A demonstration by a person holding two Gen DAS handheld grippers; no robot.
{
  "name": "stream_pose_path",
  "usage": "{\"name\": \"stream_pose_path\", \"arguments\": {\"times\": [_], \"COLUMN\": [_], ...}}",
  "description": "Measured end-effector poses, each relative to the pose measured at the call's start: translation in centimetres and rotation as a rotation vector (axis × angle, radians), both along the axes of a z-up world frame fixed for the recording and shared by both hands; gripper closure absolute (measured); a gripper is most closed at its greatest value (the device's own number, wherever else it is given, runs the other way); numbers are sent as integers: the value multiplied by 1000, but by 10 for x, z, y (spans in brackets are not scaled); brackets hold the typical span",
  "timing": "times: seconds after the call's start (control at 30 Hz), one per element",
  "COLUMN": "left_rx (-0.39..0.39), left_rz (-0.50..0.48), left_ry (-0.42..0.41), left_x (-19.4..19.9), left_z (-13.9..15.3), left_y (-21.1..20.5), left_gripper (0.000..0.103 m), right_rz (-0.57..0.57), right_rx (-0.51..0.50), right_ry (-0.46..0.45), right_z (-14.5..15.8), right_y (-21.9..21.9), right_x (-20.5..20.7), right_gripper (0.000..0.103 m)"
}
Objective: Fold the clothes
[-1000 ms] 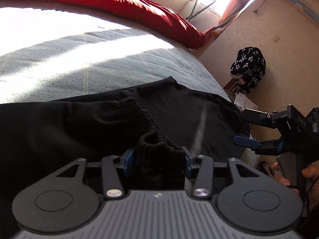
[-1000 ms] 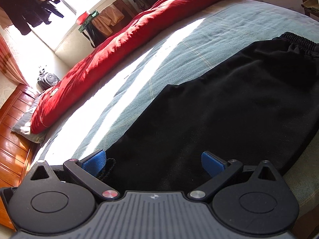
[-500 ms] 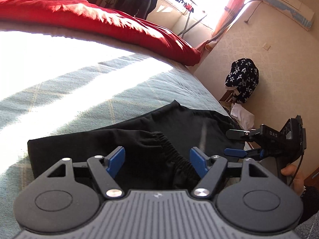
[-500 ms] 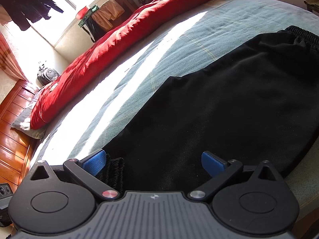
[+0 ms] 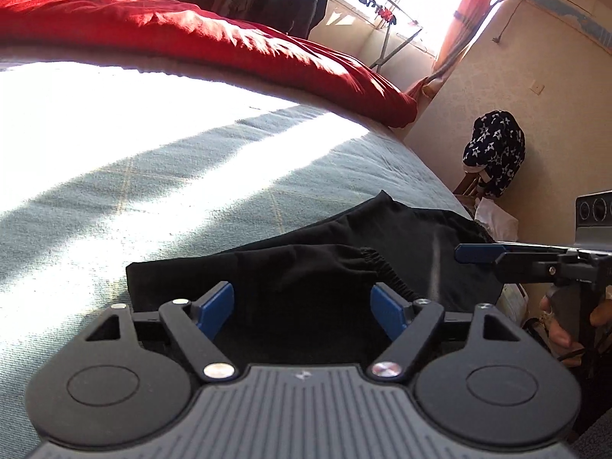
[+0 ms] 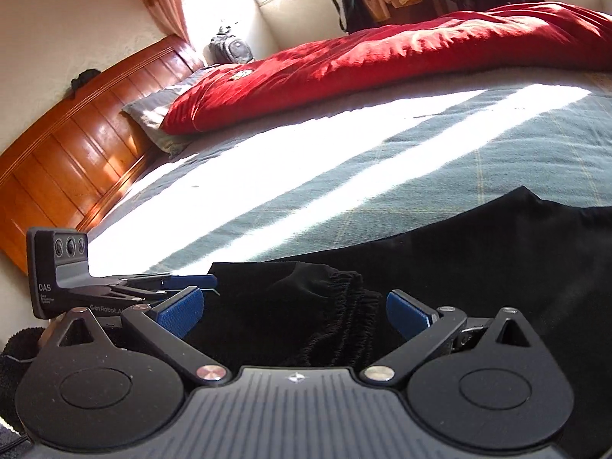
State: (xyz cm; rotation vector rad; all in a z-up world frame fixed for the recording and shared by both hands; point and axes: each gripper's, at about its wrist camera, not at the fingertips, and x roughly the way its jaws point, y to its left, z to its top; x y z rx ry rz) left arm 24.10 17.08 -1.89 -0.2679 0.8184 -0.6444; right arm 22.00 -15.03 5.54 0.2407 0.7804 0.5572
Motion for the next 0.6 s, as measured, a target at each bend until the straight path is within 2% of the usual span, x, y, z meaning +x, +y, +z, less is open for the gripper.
{"name": "stream_pose_path", "arguments": {"times": [0.07,0.17,0.3,0.43,0.5,0.6], "left_rx": [7,28,3,1,23,46], "left_rz": [15,35,32,26,22,-17], "left_ry": [18,70,67,66,46,19], "left_x": [4,11,12,13,9,2], "left_z": [-10,-30,-34,-31,-25,-21], "left_y": [3,4,7,6,3,-3], "left_gripper": [24,24,23,23,23,23], "right_rz": [122,256,249,239,232,243], "right_rx": [-30,-44,-137,-109,-123,-197], "right_ry": [-27,10,129,88,81,35], "right_z": [-3,-21,-64,-74,-75,-77], "right_y": [26,51,53,45,46,55], "right_x": [1,2,2,-8,-11,-20], "right_gripper": [0,0,0,0,0,0]}}
